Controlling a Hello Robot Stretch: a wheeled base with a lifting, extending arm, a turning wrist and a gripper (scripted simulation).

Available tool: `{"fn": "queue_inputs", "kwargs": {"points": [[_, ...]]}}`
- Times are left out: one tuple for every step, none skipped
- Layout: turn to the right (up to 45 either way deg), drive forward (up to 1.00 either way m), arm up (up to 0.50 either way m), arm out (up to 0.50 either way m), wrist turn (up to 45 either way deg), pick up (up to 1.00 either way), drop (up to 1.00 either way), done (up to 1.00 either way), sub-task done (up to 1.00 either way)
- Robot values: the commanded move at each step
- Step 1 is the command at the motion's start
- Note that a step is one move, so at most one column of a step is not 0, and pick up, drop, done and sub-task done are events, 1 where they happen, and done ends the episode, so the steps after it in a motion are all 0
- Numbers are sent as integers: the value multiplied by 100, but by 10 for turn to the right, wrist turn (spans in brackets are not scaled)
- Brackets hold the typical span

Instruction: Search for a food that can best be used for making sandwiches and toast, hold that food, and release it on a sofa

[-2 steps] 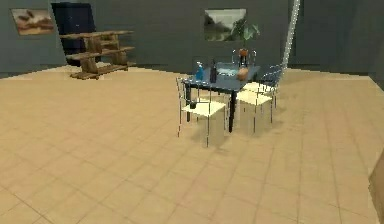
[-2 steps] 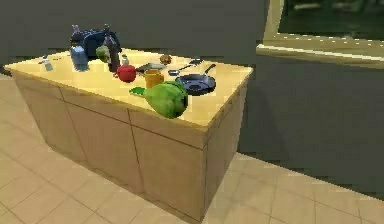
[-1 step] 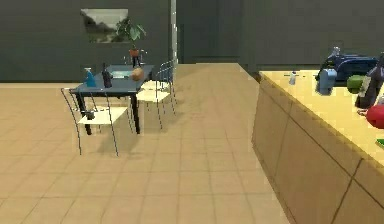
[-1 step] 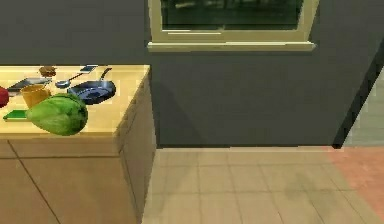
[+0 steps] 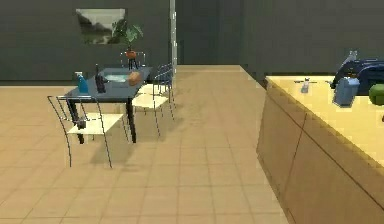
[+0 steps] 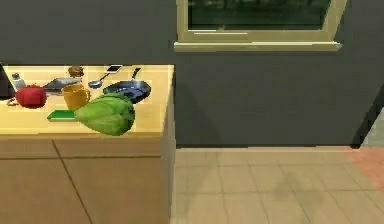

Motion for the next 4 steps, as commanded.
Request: {"fn": "queue_inputs", "kwargs": {"points": [[0, 100, 0, 0, 0, 0, 0, 0, 0], [30, 0, 0, 0, 0, 0, 0, 0, 0], [0, 80, 0, 0, 0, 0, 0, 0, 0], [-450, 0, 0, 0, 0, 0, 0, 0, 0]]}}
